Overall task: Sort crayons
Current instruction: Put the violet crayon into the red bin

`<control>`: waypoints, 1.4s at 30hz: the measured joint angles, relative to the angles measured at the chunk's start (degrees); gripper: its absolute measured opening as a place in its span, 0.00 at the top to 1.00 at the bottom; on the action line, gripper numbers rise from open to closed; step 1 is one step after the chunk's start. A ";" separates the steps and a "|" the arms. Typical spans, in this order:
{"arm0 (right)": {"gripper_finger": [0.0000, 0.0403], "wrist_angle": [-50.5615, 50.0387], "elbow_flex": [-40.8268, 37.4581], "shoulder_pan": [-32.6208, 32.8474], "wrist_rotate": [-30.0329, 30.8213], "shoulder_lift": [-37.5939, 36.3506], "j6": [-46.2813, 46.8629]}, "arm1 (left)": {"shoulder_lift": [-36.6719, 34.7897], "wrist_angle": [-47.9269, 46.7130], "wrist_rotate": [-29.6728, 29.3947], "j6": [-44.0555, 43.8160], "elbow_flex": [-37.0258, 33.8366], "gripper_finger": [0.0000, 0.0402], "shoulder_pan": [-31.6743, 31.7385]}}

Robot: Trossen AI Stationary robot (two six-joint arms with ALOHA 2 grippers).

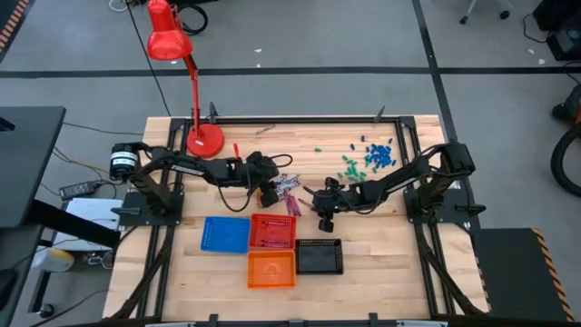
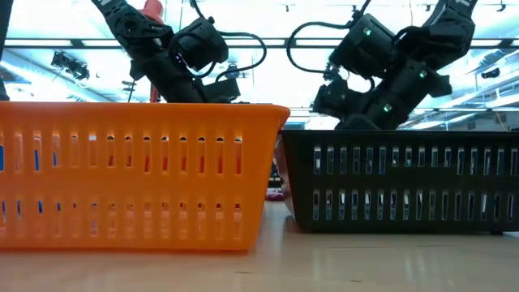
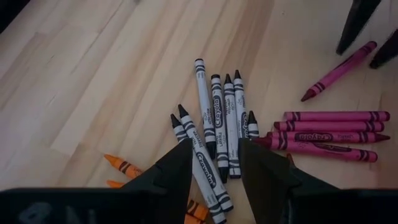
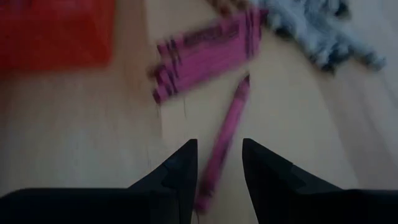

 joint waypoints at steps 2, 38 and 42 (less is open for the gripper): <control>0.68 0.18 0.23 -0.25 -0.69 1.10 0.05 | 0.00 -0.30 0.00 0.00 0.02 0.65 0.00; 0.93 -1.39 0.16 -2.24 -1.92 0.62 0.83 | -0.17 -0.11 7.74 12.26 0.02 0.65 -1.90; 0.93 -0.31 0.07 -2.26 -1.07 0.44 0.27 | -0.17 1.00 7.76 12.22 0.02 0.65 -2.01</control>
